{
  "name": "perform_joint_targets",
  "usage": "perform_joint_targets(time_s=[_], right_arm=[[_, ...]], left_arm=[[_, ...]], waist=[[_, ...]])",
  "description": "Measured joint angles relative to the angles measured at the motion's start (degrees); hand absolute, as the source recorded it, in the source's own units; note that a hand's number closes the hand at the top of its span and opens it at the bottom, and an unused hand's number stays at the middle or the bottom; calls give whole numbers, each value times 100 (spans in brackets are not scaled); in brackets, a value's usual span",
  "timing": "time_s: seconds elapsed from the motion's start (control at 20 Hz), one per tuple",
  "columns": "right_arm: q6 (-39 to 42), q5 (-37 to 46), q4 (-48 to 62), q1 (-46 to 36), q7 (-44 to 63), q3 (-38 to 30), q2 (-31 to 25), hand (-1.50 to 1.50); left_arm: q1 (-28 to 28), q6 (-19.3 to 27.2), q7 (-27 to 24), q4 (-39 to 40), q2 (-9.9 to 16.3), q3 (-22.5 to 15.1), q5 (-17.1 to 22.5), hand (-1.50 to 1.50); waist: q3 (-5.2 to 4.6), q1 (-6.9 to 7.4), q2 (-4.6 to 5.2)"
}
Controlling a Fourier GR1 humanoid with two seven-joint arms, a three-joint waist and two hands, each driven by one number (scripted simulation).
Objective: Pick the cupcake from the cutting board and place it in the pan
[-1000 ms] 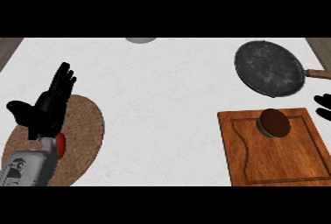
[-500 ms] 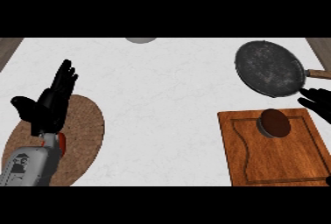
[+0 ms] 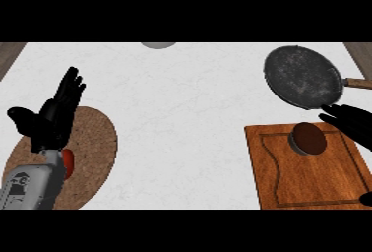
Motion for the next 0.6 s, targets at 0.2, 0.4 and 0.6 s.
perform_joint_targets(time_s=[0.2, 0.4, 0.6], right_arm=[[0, 377, 225, -149, -107, 186, 104, -150], [-92, 783, 368, -196, -178, 375, 245, -150], [-134, 1275, 588, -485, 30, 636, 311, -150]], left_arm=[[-40, -43, -31, 64, -71, 42, -48, 0], [102, -156, -91, 1, -71, 127, -39, 0], [16, -186, -141, 149, -71, 176, -89, 0]], waist=[[0, 0, 0], [0, 5, -1], [0, 10, 3]])
